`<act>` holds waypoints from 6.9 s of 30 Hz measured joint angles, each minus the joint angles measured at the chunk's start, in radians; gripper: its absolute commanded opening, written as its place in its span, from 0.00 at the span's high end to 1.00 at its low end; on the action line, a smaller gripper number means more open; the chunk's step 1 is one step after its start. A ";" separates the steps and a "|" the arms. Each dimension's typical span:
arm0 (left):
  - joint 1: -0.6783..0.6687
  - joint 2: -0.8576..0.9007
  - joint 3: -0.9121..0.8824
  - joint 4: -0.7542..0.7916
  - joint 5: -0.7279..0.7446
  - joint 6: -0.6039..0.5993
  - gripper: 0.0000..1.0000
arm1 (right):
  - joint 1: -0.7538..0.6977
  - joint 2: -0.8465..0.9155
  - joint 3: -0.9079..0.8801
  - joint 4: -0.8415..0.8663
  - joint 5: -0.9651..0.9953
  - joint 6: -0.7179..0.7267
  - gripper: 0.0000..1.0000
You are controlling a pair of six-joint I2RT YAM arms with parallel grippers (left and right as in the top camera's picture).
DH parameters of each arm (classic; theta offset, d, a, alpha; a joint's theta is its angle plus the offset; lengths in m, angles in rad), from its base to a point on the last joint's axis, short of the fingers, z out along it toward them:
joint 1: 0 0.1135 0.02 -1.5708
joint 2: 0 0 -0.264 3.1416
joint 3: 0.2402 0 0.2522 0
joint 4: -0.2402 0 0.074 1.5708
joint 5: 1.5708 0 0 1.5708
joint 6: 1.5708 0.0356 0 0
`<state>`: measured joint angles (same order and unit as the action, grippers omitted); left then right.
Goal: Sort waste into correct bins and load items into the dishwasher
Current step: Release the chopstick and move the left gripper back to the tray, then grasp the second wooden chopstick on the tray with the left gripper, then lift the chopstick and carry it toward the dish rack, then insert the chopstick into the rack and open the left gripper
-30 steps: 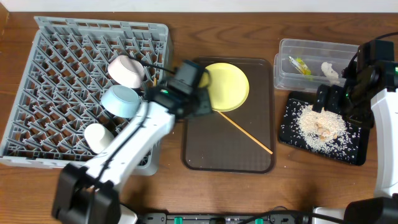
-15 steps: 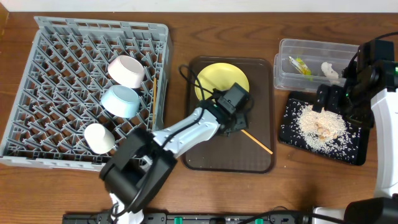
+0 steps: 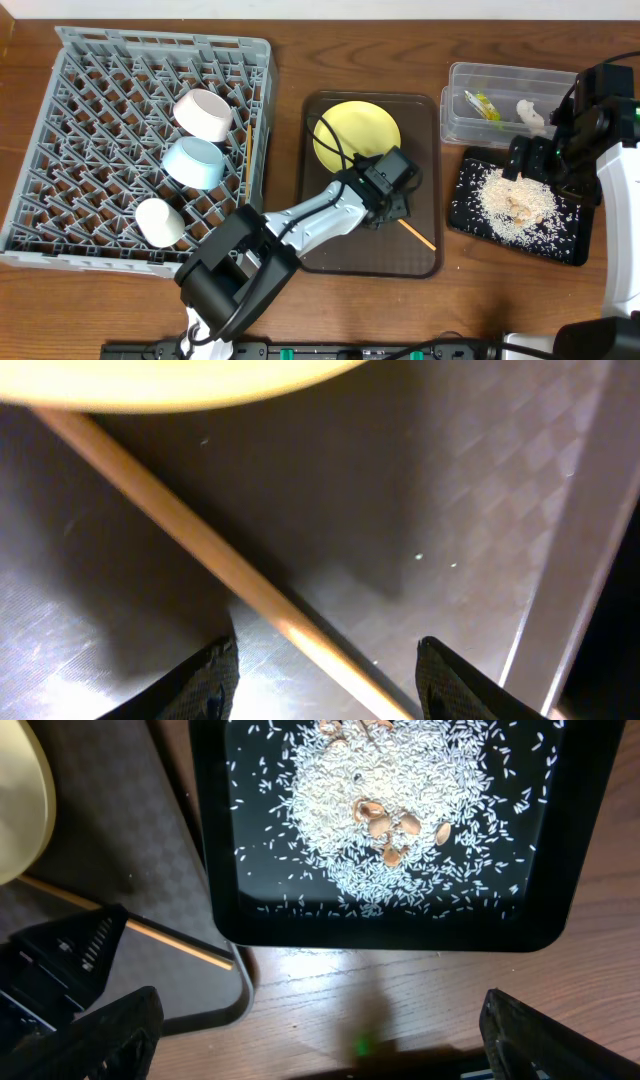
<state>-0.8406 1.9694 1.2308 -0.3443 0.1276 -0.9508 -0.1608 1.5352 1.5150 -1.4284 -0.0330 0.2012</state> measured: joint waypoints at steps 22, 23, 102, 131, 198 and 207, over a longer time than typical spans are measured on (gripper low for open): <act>-0.010 -0.002 0.028 -0.321 -0.112 -0.019 0.77 | 0.000 0.000 0.000 -0.001 0.000 0.000 0.01; -0.010 -0.002 0.028 -0.321 -0.111 -0.019 0.77 | 0.000 0.000 0.000 -0.001 0.000 0.000 0.01; 0.028 -0.124 0.076 -0.404 -0.124 0.017 0.11 | 0.000 0.000 0.000 0.000 -0.019 0.000 0.01; 0.034 0.172 0.555 -0.699 -0.057 -0.242 0.07 | 0.000 0.000 0.001 0.000 -0.019 0.000 0.01; 0.279 -0.094 0.473 -1.003 -0.187 0.467 0.92 | 0.000 0.000 0.001 -0.004 -0.019 0.000 0.01; 0.514 -0.094 0.473 -0.884 -0.251 0.684 0.92 | 0.000 0.000 0.001 -0.003 -0.020 0.000 0.01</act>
<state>-0.3264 1.8755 1.7039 -1.2282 -0.1238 -0.2672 -0.1608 1.5352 1.5162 -1.4319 -0.0528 0.2008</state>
